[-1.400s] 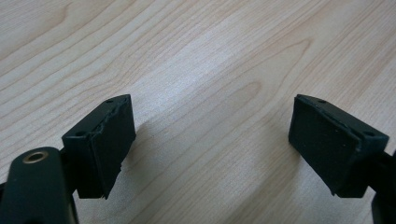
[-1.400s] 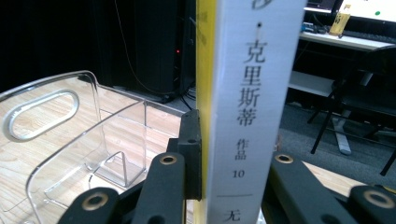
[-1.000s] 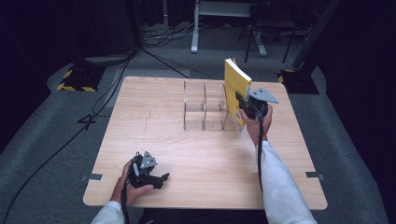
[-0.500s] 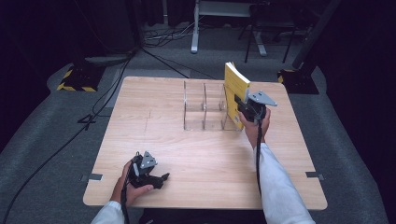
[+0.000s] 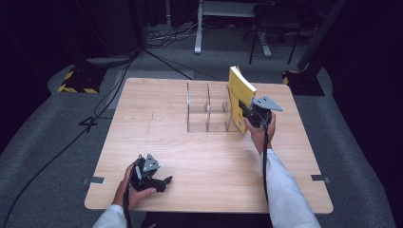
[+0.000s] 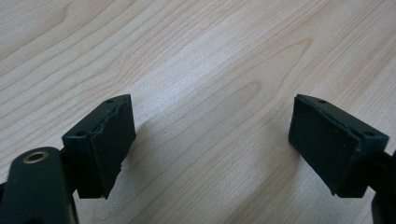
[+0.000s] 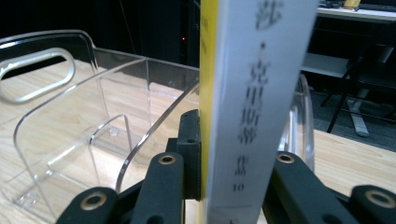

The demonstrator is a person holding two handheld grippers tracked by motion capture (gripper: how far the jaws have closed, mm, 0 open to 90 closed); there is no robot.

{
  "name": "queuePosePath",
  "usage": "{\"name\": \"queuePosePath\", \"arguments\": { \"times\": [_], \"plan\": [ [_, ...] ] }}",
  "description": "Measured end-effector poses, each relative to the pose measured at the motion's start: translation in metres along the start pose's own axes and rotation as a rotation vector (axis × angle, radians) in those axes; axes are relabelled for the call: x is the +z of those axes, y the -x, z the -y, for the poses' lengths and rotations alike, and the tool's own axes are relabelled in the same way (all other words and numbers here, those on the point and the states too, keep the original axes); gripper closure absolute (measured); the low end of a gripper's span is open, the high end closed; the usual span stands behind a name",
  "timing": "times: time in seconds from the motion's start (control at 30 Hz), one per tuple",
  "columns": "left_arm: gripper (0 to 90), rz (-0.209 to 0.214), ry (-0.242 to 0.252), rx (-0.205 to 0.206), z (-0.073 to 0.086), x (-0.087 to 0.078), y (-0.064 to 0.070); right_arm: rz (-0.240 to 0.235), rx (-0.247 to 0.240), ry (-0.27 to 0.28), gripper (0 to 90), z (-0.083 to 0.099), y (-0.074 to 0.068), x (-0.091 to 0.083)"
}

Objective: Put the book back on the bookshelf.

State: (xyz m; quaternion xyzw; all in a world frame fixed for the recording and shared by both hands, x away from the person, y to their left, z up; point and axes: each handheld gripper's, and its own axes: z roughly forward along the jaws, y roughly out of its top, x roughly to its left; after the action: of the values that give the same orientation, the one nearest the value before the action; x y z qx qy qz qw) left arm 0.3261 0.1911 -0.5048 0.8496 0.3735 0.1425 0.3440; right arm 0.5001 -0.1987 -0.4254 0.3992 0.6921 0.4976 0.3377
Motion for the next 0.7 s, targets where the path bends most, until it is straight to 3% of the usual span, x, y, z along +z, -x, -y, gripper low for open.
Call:
{"name": "queuePosePath", "arguments": {
  "times": [0.53, 0.7],
  "plan": [
    [15.2, -0.001, 0.0, 0.001, 0.0, 0.0, 0.0, -0.003, -0.002, -0.017, 74.8, 0.0065, -0.0003, 0.0001],
    [15.2, -0.005, -0.002, 0.009, -0.0002, -0.0003, -0.0007, -0.007, -0.033, -0.045, 72.6, 0.0045, 0.001, 0.0004]
  ]
}}
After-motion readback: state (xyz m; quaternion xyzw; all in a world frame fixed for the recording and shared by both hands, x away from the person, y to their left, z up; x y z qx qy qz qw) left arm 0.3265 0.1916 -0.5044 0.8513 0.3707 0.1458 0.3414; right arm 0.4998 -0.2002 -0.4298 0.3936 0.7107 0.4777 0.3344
